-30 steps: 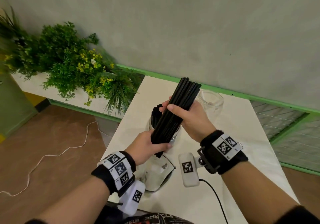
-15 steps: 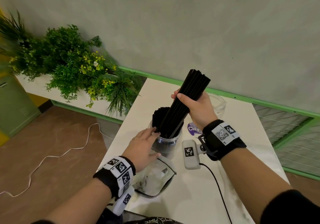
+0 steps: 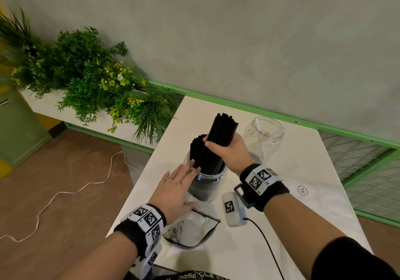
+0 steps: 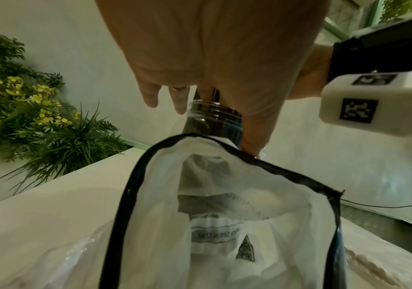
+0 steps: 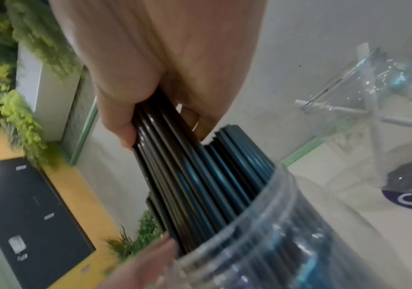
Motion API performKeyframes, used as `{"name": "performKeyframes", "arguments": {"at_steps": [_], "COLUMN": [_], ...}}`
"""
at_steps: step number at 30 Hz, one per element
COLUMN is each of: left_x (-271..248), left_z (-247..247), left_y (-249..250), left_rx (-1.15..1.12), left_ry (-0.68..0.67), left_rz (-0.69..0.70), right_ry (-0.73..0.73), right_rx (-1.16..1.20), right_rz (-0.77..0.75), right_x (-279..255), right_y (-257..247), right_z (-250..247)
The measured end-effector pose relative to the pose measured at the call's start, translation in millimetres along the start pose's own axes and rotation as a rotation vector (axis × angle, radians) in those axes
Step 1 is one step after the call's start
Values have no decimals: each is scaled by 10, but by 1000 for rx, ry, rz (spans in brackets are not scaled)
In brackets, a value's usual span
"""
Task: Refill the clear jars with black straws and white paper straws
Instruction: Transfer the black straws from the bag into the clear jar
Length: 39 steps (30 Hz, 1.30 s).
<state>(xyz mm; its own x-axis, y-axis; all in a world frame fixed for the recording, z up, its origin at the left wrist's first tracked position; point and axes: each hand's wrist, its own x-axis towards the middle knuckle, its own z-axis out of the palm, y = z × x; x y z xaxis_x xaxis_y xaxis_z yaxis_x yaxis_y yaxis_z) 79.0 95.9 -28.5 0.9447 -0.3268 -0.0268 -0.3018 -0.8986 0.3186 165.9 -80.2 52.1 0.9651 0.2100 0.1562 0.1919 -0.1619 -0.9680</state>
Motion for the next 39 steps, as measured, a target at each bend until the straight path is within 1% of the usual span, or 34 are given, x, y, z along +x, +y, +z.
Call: {"name": "performKeyframes", "arguments": {"at_steps": [4, 7, 8, 10, 13, 15, 17, 19, 20, 22, 24, 26, 28, 33, 36, 39], "left_x": [-26, -34, -30, -22, -18, -19, -25, -37, -46, -69, -76, -56, -10, 230, 361, 369], "left_z": [65, 123, 135, 140, 113, 76, 28, -13, -37, -90, -163, -246, -338, -557, -584, -496], "left_y": [-3, 35, 50, 69, 58, 36, 17, -5, -18, -51, -90, -121, -119, 57, 180, 190], "left_rx": [38, 85, 107, 127, 41, -60, -132, -208, -253, -339, -398, -438, -452, -342, -253, -180], "left_ry": [-30, -48, -47, -53, -63, -51, -30, 13, 43, 121, 199, 251, 287, 403, 380, 340], "left_rz": [-19, -51, -63, -81, -70, -42, -14, -4, -8, -26, -45, -52, -40, 68, 150, 210], "right_ry": [-15, -17, -19, -16, 8, -19, -75, -144, -174, -198, -200, -254, -283, -220, -205, -203], "right_rx": [-136, -234, -257, -280, -272, -382, -578, -762, -811, -835, -875, -941, -972, -976, -963, -952], "right_rz": [31, 53, 20, -92, -229, -328, -443, -551, -574, -571, -616, -677, -682, -628, -575, -529], "right_x": [-36, -51, -51, -48, -48, -44, -19, 3, 0, -39, -92, -120, -132, -212, -289, -379], "right_y": [161, 163, 148, 109, 22, -55, -80, -42, -8, 36, 80, 138, 169, 226, 357, 476], "right_z": [35, 41, 33, 12, -27, -35, -24, 0, 11, 26, 32, 26, -4, -105, -147, -162]}}
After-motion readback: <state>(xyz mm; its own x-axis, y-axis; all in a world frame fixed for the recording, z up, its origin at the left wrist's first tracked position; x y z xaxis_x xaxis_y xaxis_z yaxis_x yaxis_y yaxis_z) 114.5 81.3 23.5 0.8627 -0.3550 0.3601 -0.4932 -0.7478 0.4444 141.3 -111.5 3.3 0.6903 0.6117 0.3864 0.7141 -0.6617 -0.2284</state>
